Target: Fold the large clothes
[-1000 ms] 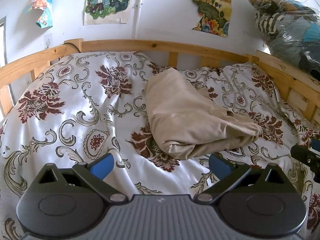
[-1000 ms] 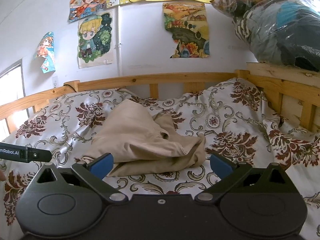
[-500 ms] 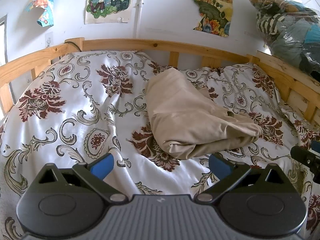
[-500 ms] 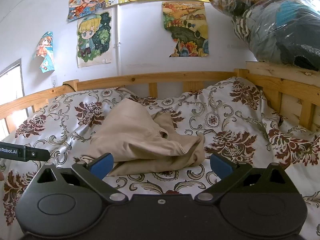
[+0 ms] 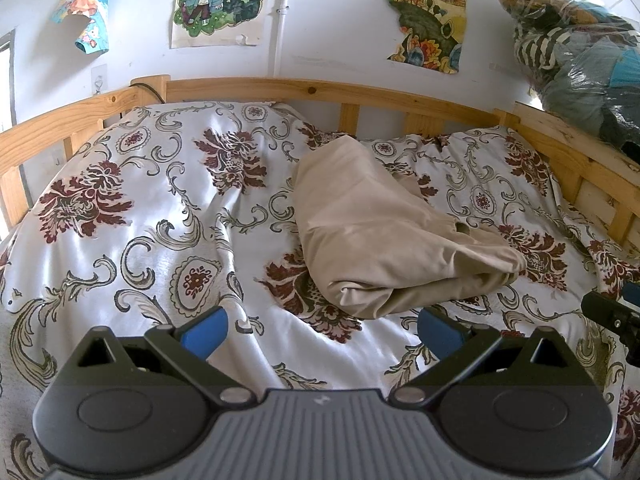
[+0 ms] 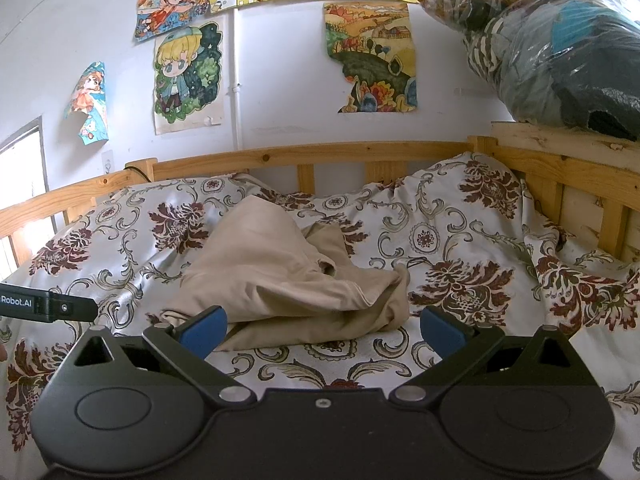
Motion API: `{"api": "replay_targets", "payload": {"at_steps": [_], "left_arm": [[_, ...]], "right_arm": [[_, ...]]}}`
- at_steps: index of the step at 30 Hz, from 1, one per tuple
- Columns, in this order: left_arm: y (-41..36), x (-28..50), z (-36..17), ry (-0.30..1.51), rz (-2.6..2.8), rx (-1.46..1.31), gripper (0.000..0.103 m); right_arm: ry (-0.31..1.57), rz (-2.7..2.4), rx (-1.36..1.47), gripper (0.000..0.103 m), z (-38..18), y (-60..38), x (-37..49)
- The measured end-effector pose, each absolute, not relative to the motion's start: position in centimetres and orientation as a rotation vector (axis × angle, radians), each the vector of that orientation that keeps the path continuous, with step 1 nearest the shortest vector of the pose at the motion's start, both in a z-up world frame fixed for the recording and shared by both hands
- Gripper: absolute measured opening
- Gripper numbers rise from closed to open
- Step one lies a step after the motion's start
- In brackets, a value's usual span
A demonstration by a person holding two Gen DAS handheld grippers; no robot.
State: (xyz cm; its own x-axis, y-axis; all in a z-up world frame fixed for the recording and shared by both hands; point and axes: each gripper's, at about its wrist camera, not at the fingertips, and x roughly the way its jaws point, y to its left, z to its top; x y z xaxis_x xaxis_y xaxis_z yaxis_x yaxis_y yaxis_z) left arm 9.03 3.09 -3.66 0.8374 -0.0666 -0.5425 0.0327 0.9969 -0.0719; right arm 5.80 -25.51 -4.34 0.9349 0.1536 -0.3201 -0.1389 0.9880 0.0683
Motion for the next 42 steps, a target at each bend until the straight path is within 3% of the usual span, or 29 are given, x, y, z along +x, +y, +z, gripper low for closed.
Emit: {"api": "replay_targets", "payload": {"at_steps": [42], "left_arm": [[3.14,9.02,-3.75,0.577,-0.052,-0.059,0.102]], "right_arm": [[0.337,0.147,0.048,0.102,-4.49,-25.49,5.73]]}}
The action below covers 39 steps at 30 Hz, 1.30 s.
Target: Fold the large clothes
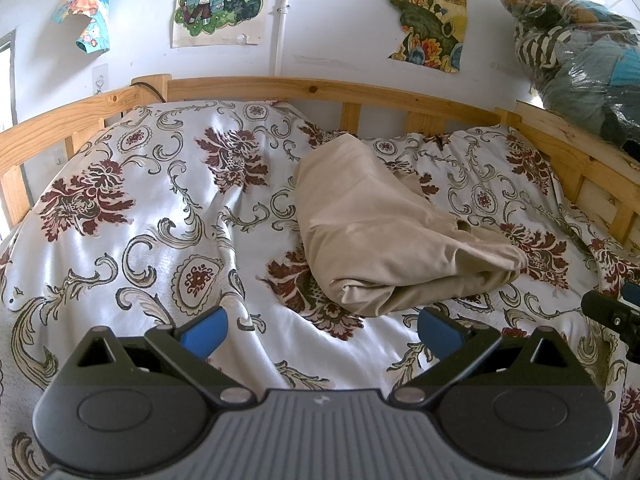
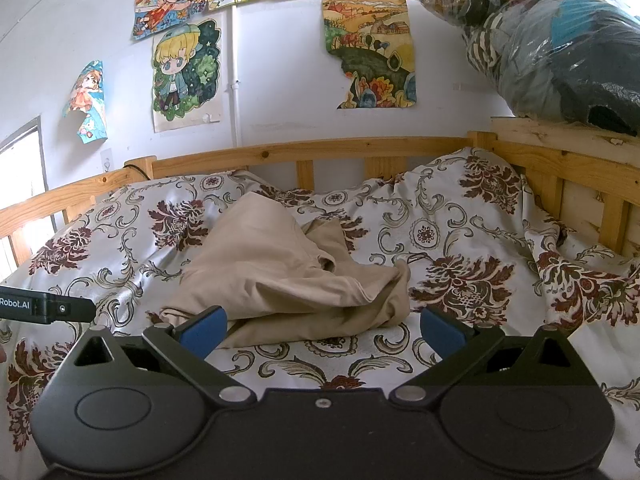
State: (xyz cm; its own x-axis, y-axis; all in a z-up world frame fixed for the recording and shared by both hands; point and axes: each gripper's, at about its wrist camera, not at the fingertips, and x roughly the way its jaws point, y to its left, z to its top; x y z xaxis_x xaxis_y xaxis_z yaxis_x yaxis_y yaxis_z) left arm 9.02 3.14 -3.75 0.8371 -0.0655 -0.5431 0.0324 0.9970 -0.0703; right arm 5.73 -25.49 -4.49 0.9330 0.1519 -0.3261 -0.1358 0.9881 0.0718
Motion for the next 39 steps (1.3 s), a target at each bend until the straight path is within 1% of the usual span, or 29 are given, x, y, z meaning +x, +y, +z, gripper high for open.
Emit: {"api": "replay_targets", "payload": {"at_steps": [39], "left_arm": [[3.12,8.96,-4.02,0.6,-0.033,-0.047,0.102]], "right_arm": [[0.34,0.147,0.051,0.102,-4.48,-25.56,5.8]]}}
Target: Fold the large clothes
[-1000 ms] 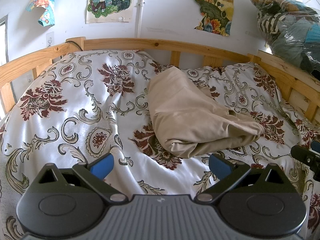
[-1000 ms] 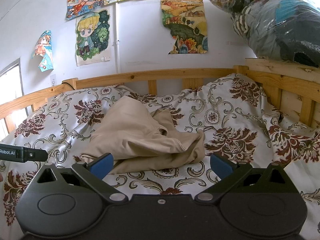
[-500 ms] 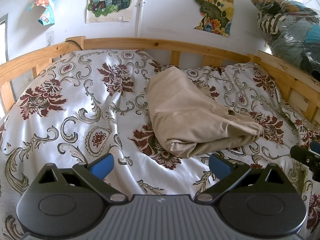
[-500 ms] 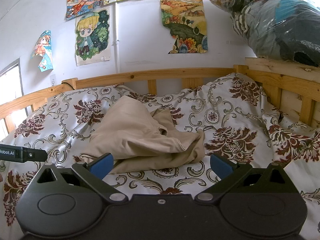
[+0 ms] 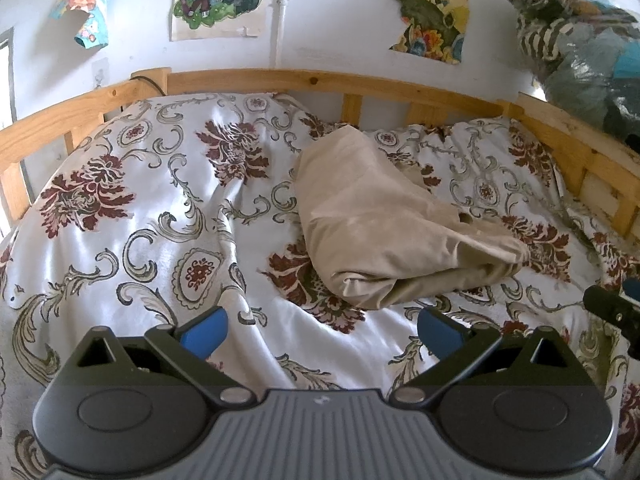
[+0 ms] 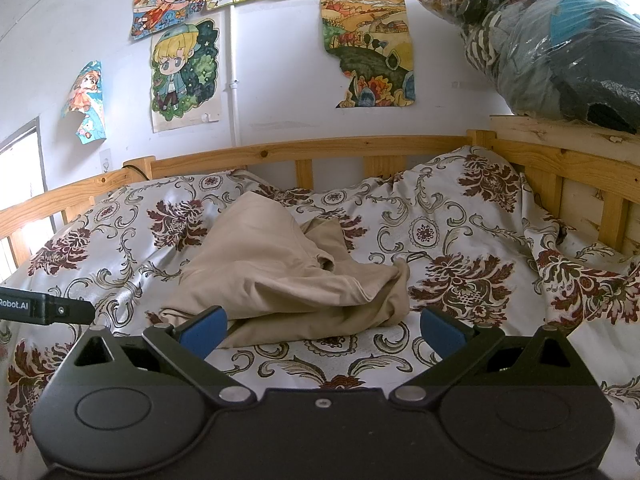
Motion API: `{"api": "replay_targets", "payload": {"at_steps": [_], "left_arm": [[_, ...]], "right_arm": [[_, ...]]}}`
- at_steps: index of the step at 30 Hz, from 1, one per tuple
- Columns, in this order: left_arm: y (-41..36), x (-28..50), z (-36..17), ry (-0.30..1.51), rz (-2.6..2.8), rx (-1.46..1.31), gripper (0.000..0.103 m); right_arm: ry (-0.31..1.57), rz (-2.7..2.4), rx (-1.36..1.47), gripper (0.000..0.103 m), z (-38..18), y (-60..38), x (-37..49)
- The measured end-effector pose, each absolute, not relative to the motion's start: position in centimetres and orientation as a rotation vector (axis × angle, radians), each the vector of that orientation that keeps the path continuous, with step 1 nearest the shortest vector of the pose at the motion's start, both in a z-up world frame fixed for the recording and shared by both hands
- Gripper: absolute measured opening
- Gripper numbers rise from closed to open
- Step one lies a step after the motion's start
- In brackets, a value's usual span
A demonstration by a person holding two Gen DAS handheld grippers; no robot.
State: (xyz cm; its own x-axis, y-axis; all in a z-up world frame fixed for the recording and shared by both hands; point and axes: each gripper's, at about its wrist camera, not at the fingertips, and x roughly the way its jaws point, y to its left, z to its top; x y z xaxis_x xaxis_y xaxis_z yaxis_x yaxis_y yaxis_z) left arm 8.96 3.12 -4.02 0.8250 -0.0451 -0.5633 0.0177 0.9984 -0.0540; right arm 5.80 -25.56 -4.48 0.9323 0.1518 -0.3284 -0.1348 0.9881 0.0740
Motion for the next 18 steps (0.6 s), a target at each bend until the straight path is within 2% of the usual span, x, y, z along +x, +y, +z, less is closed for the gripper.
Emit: {"api": "replay_targets", "payload": {"at_steps": [18], "left_arm": [[2.54,8.75,-3.84,0.577,-0.031,0.005,0.102]], "right_arm": [[0.341,0.146,0.052,0.102,-4.46,-25.54,5.82]]}}
